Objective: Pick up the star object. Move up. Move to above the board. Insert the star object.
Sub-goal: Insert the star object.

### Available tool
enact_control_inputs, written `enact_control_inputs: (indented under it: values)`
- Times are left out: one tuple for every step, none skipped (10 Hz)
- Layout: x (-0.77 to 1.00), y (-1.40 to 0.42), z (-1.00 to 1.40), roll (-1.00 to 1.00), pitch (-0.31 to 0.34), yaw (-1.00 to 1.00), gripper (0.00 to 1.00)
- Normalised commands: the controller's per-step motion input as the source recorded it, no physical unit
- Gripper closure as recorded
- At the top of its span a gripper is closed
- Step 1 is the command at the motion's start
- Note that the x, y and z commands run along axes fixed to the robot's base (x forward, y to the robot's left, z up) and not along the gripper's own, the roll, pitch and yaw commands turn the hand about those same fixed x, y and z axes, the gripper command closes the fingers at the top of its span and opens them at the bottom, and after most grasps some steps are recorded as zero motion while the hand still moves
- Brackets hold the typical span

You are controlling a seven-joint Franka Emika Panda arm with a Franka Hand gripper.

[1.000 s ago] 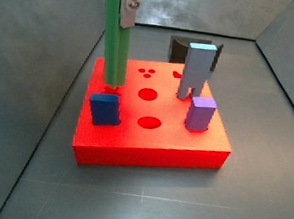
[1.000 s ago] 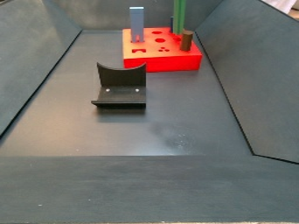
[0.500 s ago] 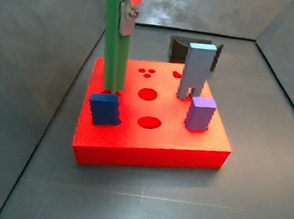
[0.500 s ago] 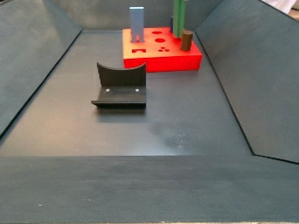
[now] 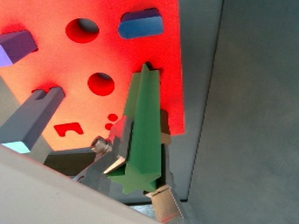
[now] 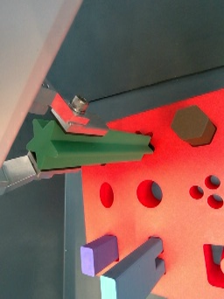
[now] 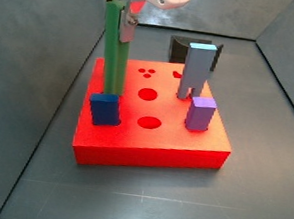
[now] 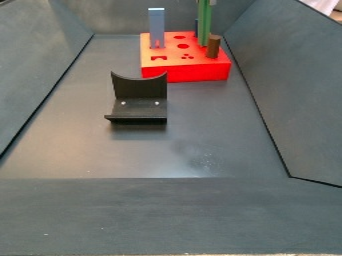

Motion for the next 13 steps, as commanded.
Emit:
enact_control_inputs:
  values:
    - [-0.01, 0.00, -0.08, 0.00, -0.019, 0.00, 1.00]
    - [-0.02, 0.00, -0.01, 0.00, -0.019, 0.00, 1.00]
    - [-0.06, 0.00, 0.00, 0.00, -0.037, 0.00, 1.00]
    - [-0.03, 0.00, 0.00, 0.00, -0.043, 0.00, 1.00]
    - [-0.04, 0.00, 0.00, 0.00, -0.049, 0.00, 1.00]
    - [-0.05, 0.00, 0.00, 0.00, -0.043, 0.00, 1.00]
    - [-0.02, 0.00, -0.07, 0.00, -0.003, 0.09, 1.00]
    - [-0.03, 0.00, -0.09, 0.00, -0.017, 0.08, 1.00]
    - [-0.03, 0.00, -0.09, 0.00, -0.016, 0.07, 1.00]
    - [-0.03, 0.00, -0.15, 0.01, -0.010, 0.05, 1.00]
    - [-0.05, 0.00, -0.12, 0.01, 0.000, 0.01, 1.00]
    - [-0.13, 0.00, -0.01, 0.00, -0.026, 0.00, 1.00]
    - [-0.13, 0.00, 0.00, 0.00, -0.020, 0.00, 1.00]
